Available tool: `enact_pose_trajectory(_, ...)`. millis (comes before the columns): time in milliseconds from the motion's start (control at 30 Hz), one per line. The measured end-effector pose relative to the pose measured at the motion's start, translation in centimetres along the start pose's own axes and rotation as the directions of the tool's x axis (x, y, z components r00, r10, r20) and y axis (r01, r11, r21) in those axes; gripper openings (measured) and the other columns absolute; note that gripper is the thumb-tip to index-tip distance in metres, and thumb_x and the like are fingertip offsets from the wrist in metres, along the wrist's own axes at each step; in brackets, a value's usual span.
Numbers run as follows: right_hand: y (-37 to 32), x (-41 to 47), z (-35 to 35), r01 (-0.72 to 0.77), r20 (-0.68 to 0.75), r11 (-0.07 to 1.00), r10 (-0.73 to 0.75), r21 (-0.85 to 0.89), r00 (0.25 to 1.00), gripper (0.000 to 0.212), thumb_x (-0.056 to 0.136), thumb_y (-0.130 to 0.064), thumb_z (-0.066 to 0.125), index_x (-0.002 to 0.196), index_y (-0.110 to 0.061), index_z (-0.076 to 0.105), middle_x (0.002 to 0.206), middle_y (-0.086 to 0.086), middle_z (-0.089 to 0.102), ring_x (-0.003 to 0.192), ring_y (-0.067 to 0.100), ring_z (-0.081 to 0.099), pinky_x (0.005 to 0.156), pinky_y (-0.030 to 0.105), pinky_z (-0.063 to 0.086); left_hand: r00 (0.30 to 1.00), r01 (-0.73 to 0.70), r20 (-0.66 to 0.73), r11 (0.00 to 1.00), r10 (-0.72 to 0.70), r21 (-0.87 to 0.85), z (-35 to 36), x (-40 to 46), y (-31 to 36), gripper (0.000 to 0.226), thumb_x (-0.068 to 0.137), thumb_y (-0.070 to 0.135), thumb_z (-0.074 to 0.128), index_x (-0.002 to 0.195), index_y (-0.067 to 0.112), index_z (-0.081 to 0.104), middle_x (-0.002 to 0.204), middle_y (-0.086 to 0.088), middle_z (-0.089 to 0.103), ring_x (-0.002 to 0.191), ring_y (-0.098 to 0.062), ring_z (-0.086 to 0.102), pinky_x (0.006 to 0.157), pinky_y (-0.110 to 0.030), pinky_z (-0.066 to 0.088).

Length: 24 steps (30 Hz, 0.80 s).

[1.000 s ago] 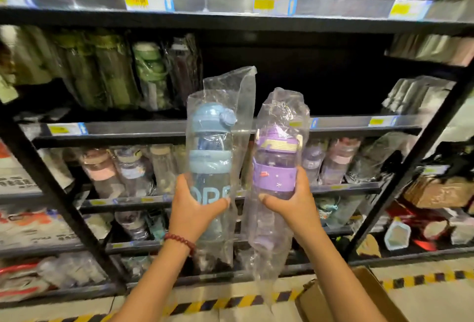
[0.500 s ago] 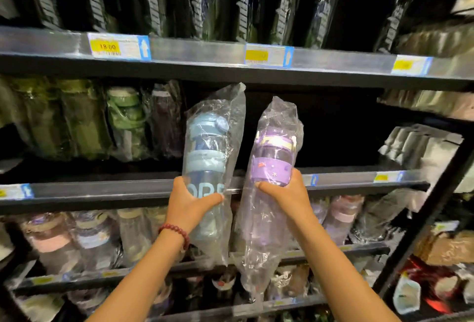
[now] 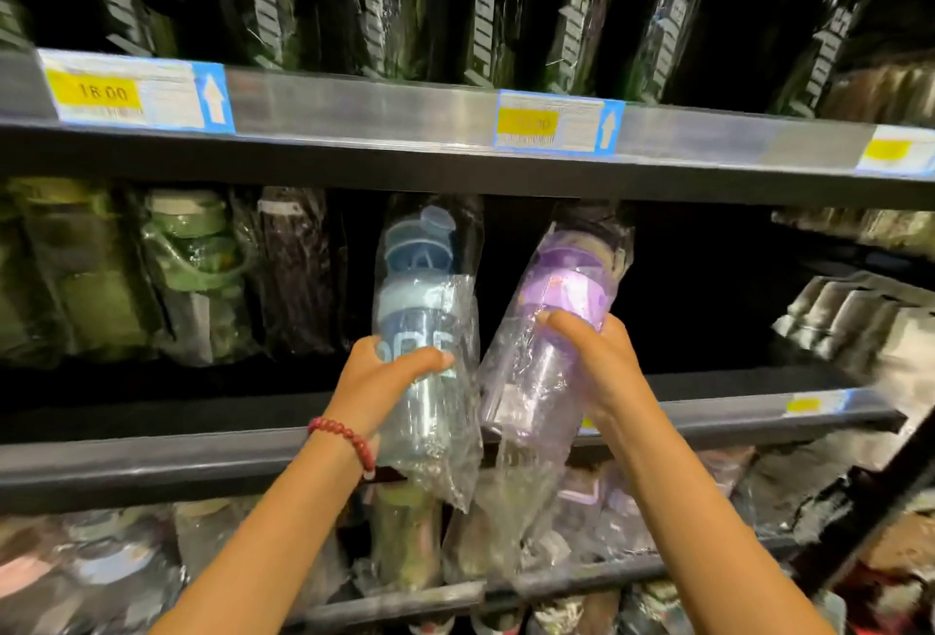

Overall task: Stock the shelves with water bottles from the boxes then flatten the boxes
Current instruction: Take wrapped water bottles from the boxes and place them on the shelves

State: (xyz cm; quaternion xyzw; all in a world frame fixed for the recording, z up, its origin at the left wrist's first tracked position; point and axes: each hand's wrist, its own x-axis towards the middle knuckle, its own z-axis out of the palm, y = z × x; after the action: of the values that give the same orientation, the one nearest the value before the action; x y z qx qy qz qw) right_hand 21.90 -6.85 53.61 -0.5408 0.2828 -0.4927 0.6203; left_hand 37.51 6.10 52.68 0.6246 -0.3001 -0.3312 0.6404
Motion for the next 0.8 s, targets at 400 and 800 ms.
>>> enact_pose_trajectory(400, 0.6, 5.6, -3.0, -0.073, -0.185, 0.978, 0.11, 0.197, 0.976, 0.058, 0.07, -0.02, 0.073, 0.117, 0.002, 0.048, 0.092, 0.01, 0.056, 0.073, 0.017, 0.06, 0.055, 0.025, 0.05, 0.972, 0.1, -0.185, 0.968, -0.144, -0.23, 4.1, 5.8, 1.5, 0.038, 0.062, 0.026, 0.084, 0.085, 0.002, 0.066, 0.088, -0.013, 0.068, 0.082, -0.028, 0.066, 0.08, -0.041, 0.056)
enact_pose_trajectory(800, 4.0, 6.8, -2.7, 0.151, -0.249, 0.988, -0.138, 0.033, 0.959, 0.063, 0.059, -0.009, 0.069, 0.115, -0.005, 0.041, 0.099, 0.006, 0.054, 0.083, 0.016, 0.057, 0.068, 0.023, 0.048, 0.941, 0.108, -0.302, 0.982, -0.15, -0.153, 4.5, 9.2, -2.4, 0.079, 0.054, 0.002, 0.089, 0.123, -0.005, 0.051, 0.116, -0.011, 0.057, 0.11, -0.022, 0.053, 0.08, -0.021, 0.045)
